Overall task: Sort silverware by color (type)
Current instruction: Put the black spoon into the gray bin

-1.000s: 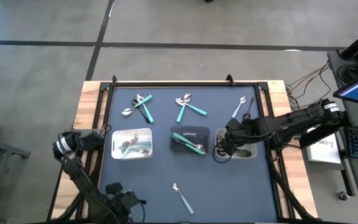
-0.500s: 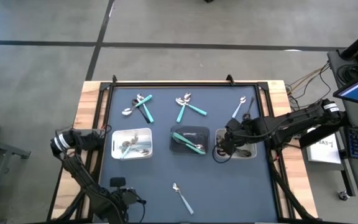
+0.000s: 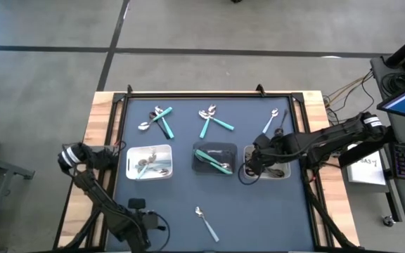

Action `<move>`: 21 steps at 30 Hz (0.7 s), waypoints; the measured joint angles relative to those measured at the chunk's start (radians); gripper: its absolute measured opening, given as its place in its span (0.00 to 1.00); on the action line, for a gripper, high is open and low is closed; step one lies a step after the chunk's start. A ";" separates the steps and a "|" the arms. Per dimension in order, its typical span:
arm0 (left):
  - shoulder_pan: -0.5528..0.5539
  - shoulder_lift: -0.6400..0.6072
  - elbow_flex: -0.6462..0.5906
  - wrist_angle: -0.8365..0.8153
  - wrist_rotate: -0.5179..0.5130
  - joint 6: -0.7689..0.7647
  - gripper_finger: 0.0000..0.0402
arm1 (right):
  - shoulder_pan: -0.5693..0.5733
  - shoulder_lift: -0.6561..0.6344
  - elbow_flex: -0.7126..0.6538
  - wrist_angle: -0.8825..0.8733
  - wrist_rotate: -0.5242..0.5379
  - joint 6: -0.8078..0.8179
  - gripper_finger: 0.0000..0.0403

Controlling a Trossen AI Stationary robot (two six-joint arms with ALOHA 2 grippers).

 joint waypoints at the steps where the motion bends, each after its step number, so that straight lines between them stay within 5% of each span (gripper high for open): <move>1: 0.007 0.000 -0.001 0.009 0.010 -0.010 0.11 | 0.000 0.003 0.000 0.002 0.000 0.007 0.34; 6: 0.015 -0.001 -0.003 0.052 0.016 -0.086 0.01 | 0.000 0.019 0.000 0.009 -0.001 0.034 0.33; 13: 0.019 -0.013 0.030 -0.004 0.000 -0.208 0.01 | 0.002 0.014 0.000 0.037 -0.012 0.051 0.32; 21: 0.026 -0.109 0.043 0.106 -0.257 -0.293 0.00 | 0.006 0.012 0.062 0.169 -0.011 0.034 0.32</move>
